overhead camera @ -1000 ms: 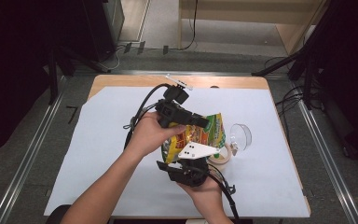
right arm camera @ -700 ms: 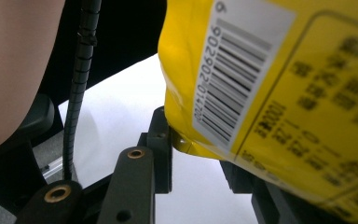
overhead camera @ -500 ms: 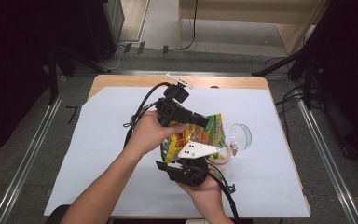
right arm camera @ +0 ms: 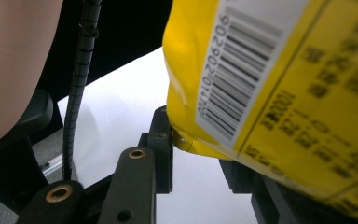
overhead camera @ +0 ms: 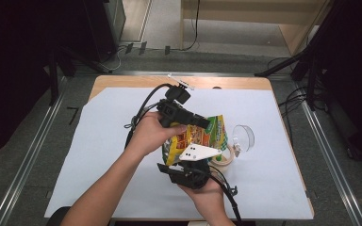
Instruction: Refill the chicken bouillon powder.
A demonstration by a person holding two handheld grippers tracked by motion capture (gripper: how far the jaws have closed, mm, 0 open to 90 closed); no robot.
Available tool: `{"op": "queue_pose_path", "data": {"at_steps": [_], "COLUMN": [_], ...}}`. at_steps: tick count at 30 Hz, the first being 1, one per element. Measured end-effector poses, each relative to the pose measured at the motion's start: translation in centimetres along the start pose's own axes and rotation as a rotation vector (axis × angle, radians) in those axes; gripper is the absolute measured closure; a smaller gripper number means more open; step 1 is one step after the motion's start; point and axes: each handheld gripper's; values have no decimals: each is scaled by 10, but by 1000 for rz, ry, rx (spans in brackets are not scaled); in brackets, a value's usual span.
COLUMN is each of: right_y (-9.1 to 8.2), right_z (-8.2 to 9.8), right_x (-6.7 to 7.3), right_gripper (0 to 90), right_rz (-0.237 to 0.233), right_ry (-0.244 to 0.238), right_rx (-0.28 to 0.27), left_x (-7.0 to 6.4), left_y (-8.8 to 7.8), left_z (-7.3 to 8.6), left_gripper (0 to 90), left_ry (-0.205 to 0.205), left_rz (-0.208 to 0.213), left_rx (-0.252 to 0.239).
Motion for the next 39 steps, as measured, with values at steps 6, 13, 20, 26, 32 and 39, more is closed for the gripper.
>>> {"op": "queue_pose_path", "data": {"at_steps": [6,13,20,26,32,39], "right_y": [-2,-2,-5,-6,-8,-6], "right_z": [-1,-4,-4,-4,-4,-5], "right_x": [0,-2,-4,-4,-3,-5], "right_gripper": [709,703,695,695,696,697], "right_rz": [6,3,10,-8,-10,-19], "right_ry": [-11,-14,-10,-2,-15,-21], "right_rx": [1,-1,-15,-17,-15,-8], "left_x": [-1,2,1,-1,-4,-4], "left_y": [1,2,3,3,2,1], "left_z": [-2,-9,-11,-13,-11,-10], "left_gripper": [796,802,805,808,808,810], "left_ry": [-4,-26,-32,-40,-29,-35], "left_rz": [2,-1,0,-17,-26,-34], "left_rx": [17,52,46,63,45,48]}}
Point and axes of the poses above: each handheld gripper's, and its own axes: y roughly forward along the jaws, z roughly out of its underside, x roughly to its left, and after that the axes turned 8 degrees about y, right-handed
